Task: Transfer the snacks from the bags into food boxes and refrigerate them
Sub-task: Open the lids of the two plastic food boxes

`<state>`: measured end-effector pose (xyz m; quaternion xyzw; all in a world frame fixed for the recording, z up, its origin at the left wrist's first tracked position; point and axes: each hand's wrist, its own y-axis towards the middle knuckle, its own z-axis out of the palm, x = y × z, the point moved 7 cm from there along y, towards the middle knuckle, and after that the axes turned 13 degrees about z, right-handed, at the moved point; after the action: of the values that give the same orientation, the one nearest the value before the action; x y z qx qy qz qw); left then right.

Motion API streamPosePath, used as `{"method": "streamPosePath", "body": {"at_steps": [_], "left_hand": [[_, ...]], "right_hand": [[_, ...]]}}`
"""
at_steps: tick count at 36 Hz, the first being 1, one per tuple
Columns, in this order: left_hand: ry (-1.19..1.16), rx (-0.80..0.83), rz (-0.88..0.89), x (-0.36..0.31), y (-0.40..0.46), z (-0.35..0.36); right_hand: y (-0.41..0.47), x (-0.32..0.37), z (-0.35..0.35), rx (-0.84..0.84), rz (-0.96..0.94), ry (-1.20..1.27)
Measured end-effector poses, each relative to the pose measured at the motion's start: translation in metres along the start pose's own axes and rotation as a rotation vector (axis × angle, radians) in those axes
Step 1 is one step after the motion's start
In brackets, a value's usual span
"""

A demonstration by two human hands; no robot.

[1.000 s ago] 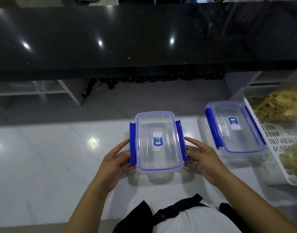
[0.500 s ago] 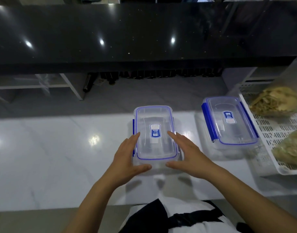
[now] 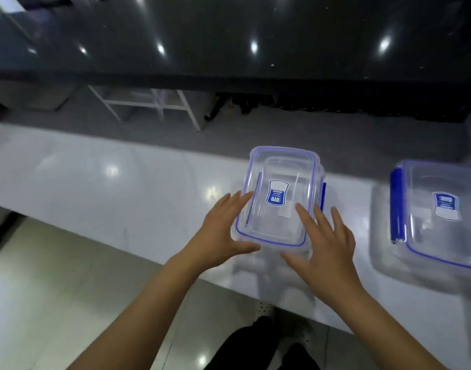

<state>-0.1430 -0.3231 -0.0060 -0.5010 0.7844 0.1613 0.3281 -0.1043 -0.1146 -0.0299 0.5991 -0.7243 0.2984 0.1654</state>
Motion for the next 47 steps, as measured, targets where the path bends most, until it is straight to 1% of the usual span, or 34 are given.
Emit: {"method": "streamPosePath", "body": {"at_steps": [5, 8, 11, 15, 17, 21, 26, 31, 36, 42, 47], "left_hand": [[0.048, -0.049, -0.039, 0.012, -0.042, -0.032], [0.069, -0.05, -0.054, 0.03, -0.065, -0.051], [0.098, -0.036, -0.054, 0.056, -0.083, -0.07], [0.096, -0.011, -0.043, 0.11, -0.098, -0.093], [0.082, -0.011, -0.06, 0.142, -0.103, -0.108], [0.092, -0.002, -0.044, 0.207, -0.106, -0.142], [0.146, 0.028, -0.034, 0.277, -0.099, -0.176], [0.229, 0.102, -0.058, 0.324, -0.095, -0.191], [0.313, 0.143, -0.058, 0.353, -0.093, -0.195], [0.341, 0.19, -0.047, 0.365, -0.092, -0.195], [0.329, 0.204, -0.056, 0.368, -0.089, -0.196]], "right_hand": [[-0.02, 0.045, 0.008, 0.077, -0.046, 0.016], [-0.03, 0.071, 0.03, 0.154, -0.072, 0.017], [-0.036, 0.095, 0.063, 0.22, -0.056, 0.043], [-0.037, 0.138, 0.113, 0.245, -0.044, 0.105], [-0.028, 0.161, 0.14, 0.25, -0.038, 0.096], [-0.001, 0.204, 0.196, 0.256, -0.039, -0.012], [0.033, 0.249, 0.254, 0.192, -0.036, -0.14], [0.049, 0.273, 0.289, 0.171, 0.01, -0.233], [0.053, 0.281, 0.31, 0.177, 0.036, -0.316], [0.052, 0.281, 0.311, 0.144, 0.027, -0.366], [0.047, 0.282, 0.301, 0.195, 0.04, -0.321]]}}
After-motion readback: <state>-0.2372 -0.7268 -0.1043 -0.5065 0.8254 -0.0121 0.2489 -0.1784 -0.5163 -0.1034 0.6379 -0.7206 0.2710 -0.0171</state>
